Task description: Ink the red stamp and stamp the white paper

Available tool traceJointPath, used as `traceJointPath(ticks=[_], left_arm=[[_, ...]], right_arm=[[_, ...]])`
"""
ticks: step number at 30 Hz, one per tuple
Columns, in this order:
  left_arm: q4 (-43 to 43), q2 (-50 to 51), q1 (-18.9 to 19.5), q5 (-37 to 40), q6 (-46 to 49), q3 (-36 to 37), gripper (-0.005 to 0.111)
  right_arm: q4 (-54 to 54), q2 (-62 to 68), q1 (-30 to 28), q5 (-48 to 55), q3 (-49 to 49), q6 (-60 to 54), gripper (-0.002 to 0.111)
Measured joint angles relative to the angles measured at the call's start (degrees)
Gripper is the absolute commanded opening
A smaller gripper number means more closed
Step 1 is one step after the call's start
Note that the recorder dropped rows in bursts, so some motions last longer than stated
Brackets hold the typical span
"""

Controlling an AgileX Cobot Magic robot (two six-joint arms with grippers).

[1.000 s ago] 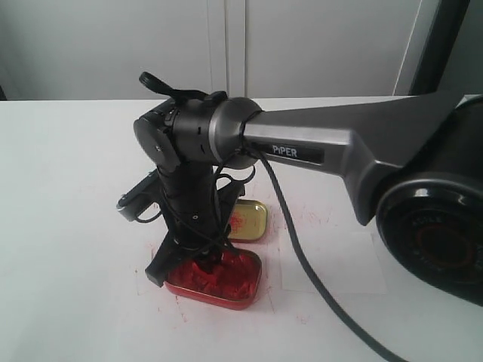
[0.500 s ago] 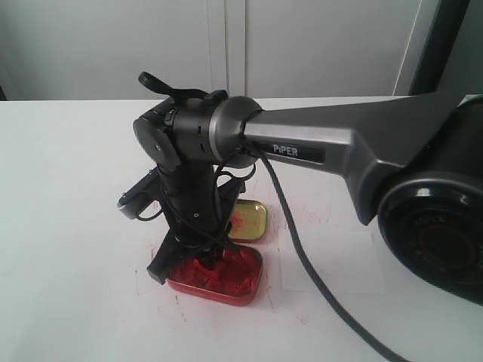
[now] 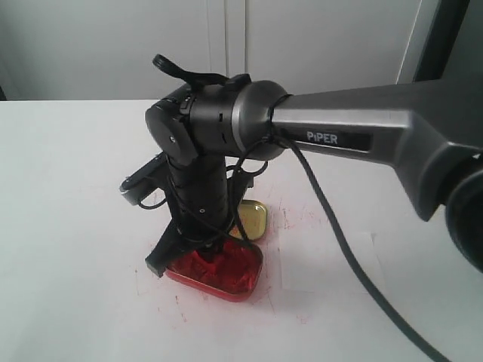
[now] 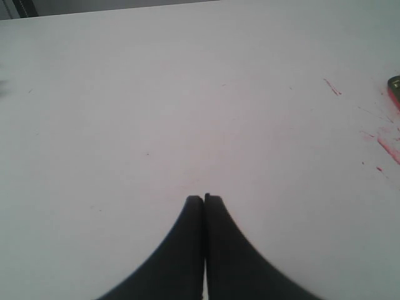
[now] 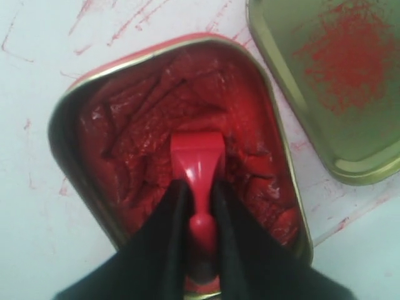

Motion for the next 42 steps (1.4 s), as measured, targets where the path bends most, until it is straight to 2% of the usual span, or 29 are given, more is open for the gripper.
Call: traceJointPath(ticks=[13,31,42], left_arm=[[0.00,0.00,0.00,0.00,0.00,0.00,0.000],[0.00,0.00,0.00,0.00,0.00,0.00,0.000],[0.00,0.00,0.00,0.00,0.00,0.00,0.000]], right_arm=[[4.55,-2.59,0.00,-13.69,9.91,0.41,0.000],[9.37,-3.14,-0.22,-19.16,11.35,0.41,0.000],[12.26,-6.51,-0.22,-27.92,17.80,0.41,0.000]])
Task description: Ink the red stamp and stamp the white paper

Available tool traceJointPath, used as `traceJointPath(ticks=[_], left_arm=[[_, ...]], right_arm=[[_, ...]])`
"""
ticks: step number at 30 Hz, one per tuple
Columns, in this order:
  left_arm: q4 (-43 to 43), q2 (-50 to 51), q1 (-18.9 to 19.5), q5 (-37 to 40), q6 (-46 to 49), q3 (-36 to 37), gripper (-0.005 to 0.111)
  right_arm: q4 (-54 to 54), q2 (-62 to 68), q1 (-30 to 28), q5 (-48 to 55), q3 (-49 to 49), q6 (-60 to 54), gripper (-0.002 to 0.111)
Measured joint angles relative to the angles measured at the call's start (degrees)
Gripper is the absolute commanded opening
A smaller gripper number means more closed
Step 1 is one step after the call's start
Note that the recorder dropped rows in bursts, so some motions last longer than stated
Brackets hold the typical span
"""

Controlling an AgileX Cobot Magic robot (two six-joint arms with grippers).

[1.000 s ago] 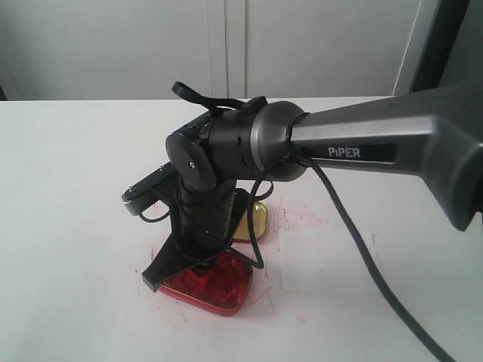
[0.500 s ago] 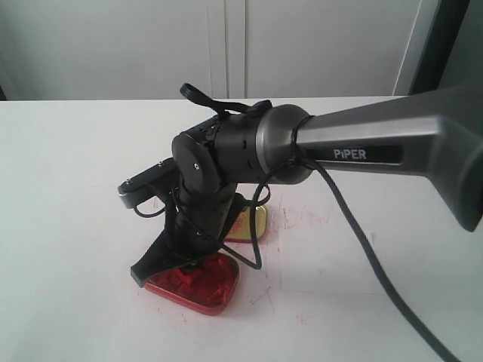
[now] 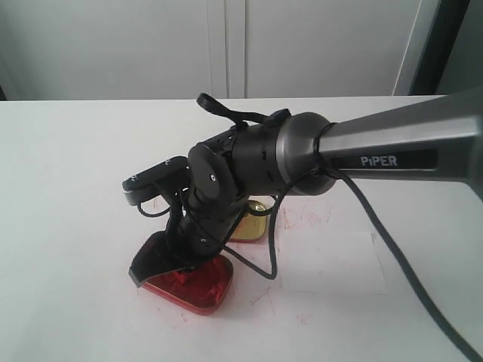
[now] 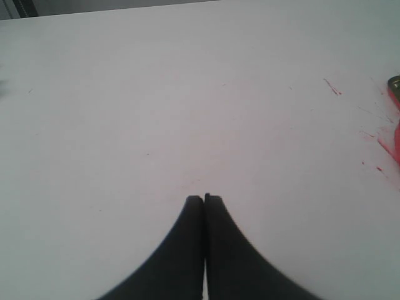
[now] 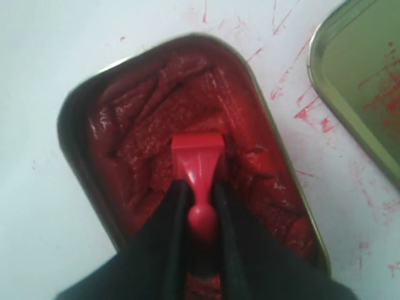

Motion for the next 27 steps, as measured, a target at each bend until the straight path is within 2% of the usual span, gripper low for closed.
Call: traceJointPath(ticks=[8,27], left_arm=[[0.00,0.00,0.00,0.00,0.00,0.00,0.000],[0.00,0.00,0.00,0.00,0.00,0.00,0.000]], right_arm=[[0.86,-0.39,0.00,-2.82,0.94,0.00,0.000],[4.44,-4.61,-2.39,-12.66,11.20,0.00,0.000]])
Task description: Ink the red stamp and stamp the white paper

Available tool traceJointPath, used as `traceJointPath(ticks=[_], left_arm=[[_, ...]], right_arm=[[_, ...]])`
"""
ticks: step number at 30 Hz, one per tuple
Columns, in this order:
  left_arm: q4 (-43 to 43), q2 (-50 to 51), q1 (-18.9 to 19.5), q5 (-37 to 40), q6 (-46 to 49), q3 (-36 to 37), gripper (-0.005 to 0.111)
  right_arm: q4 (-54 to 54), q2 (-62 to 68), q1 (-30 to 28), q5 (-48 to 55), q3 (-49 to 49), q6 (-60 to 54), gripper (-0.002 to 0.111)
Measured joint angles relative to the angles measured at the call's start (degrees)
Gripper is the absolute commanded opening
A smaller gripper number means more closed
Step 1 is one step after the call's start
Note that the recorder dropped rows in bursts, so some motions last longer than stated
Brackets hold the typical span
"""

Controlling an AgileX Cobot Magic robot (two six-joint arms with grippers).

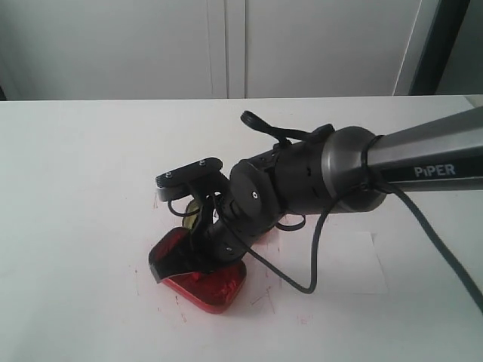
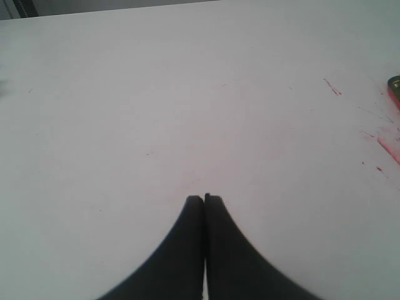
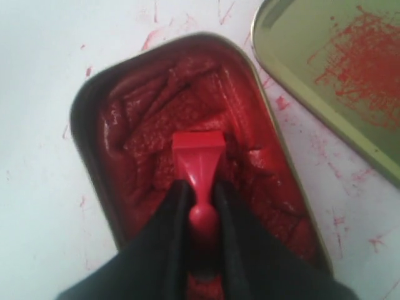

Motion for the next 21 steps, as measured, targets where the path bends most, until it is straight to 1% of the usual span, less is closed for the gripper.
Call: traceJointPath(ticks=[6,14,21], left_arm=[[0.00,0.00,0.00,0.00,0.00,0.00,0.000],[0.00,0.00,0.00,0.00,0.00,0.00,0.000],[0.00,0.00,0.00,0.00,0.00,0.00,0.000]], right_arm=[[2.71,0.00,-0.04,-1.25,0.15,-1.46,0.000],[3.08,0.00,-0.13,-1.46,0.15,-2.03,0.000],[3.08,-0.22,-0.13,-2.12,0.15,-8.27,0.000]])
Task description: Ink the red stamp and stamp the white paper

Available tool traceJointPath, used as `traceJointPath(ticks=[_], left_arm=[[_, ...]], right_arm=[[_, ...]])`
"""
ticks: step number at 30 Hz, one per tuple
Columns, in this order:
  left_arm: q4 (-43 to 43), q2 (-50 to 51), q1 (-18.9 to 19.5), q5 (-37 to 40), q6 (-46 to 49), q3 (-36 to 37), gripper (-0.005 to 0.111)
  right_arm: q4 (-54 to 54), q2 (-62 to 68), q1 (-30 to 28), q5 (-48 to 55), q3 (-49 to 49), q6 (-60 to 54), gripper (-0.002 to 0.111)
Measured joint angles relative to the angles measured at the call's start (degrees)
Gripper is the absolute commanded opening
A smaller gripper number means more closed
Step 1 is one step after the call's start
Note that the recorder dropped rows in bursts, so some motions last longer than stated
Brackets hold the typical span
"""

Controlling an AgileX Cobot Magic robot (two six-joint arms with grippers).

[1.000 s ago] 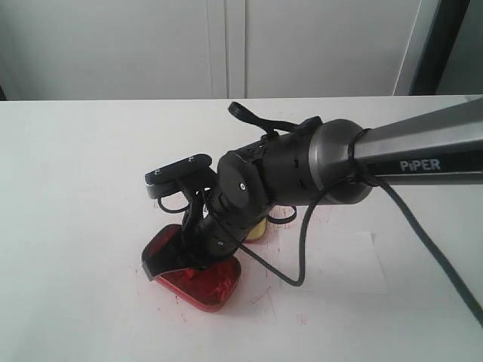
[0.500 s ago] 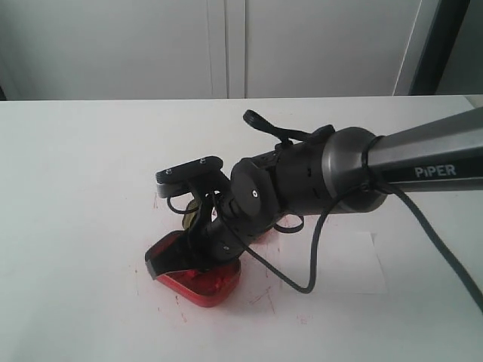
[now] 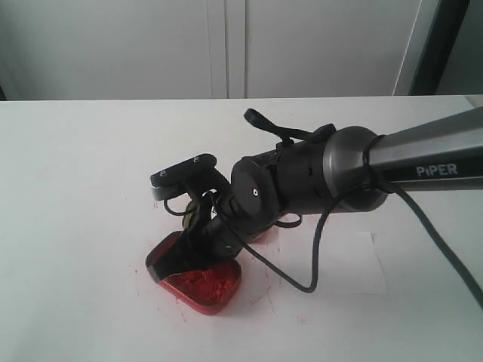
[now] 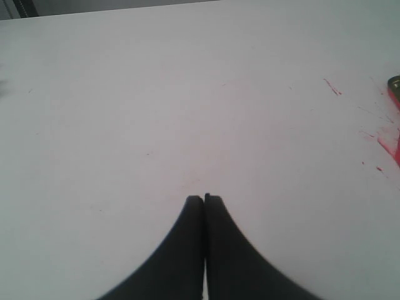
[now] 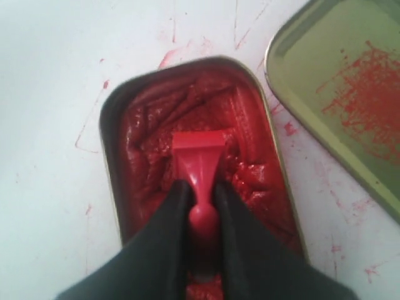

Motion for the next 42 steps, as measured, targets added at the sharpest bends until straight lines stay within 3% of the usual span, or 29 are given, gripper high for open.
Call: traceJointPath(ticks=[11,22,32,35,42], left_arm=[[0.00,0.00,0.00,0.00,0.00,0.00,0.000],[0.00,0.00,0.00,0.00,0.00,0.00,0.000],[0.00,0.00,0.00,0.00,0.00,0.00,0.000],[0.00,0.00,0.00,0.00,0.00,0.00,0.000],[0.00,0.00,0.00,0.00,0.00,0.00,0.000]], right_arm=[[-0.91,-3.51,0.00,2.14,0.00,-3.26,0.000],[-2.95,-6.71,-0.58,21.16,-4.38,-2.15,0.000],[-6.65,-8.12,-8.47,30.92,-5.10,2.87,0.000],[-12.08,-9.49,-11.51,33.24,-5.10,6.10,0.000],[-16.27,-9.98,-16.92,32.53,-0.32,7.86,0.000]])
